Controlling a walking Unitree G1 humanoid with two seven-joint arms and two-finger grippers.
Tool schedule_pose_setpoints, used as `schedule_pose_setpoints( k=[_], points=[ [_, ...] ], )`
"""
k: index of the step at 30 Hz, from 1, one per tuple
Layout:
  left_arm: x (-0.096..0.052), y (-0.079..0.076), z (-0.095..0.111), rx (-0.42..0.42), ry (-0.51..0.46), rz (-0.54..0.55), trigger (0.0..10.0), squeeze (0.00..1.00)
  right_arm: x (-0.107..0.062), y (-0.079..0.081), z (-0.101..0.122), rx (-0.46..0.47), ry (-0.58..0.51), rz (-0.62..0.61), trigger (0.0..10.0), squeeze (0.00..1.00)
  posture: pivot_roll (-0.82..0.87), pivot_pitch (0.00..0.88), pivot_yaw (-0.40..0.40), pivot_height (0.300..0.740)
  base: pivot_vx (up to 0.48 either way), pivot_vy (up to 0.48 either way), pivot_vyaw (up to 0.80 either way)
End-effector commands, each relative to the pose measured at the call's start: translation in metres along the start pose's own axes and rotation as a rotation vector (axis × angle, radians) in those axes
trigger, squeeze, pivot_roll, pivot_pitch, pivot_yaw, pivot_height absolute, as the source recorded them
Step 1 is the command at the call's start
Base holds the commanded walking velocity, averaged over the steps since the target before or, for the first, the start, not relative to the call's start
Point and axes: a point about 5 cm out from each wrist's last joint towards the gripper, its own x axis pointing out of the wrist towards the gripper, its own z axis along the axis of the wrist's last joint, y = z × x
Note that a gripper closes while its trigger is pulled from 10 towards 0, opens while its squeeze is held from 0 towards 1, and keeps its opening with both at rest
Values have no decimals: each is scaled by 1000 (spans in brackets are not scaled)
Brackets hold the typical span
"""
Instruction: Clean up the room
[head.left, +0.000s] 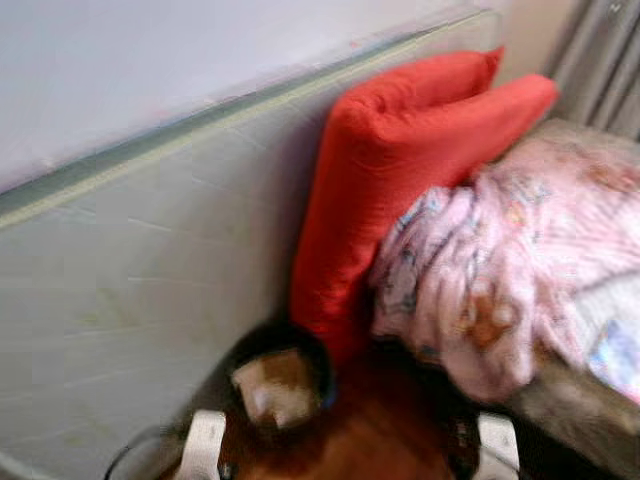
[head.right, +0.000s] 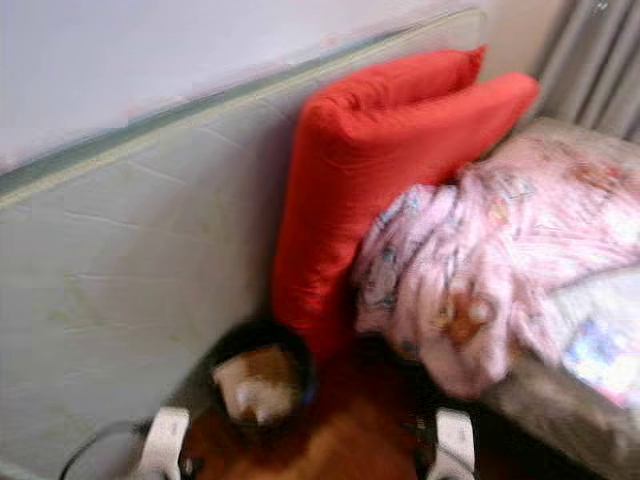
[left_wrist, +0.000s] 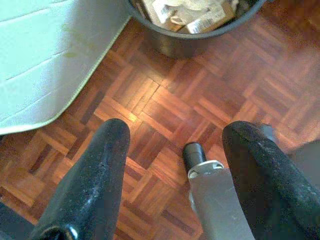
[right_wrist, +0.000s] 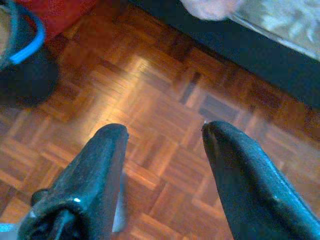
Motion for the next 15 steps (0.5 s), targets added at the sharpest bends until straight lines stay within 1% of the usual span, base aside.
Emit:
schedule_pose_setpoints(
  k=[1, 4, 12, 15],
  points=[
    [0, -3, -4, 2, 19, -6, 10000, 0, 1, -1, 6, 18, -27, -5, 10000, 0, -53, 0, -20, 740, 0, -319, 0],
    [0, -3, -4, 0, 19, -6, 10000, 0, 1, -1, 6, 0, -26, -1, 10000, 0, -52, 0, -21, 740, 0, -315, 0],
    [0, -2, -3, -5, 17, -5, 10000, 0, 1, 0, 9, 12, -44, -5, 10000, 0, -48, 0, -22, 740, 0, -317, 0],
    [0, -2, -3, -6, 16, -4, 10000, 0, 1, -3, 8, 8, -39, -22, 10000, 0, -48, 0, -23, 740, 0, -315, -696]
  ],
)
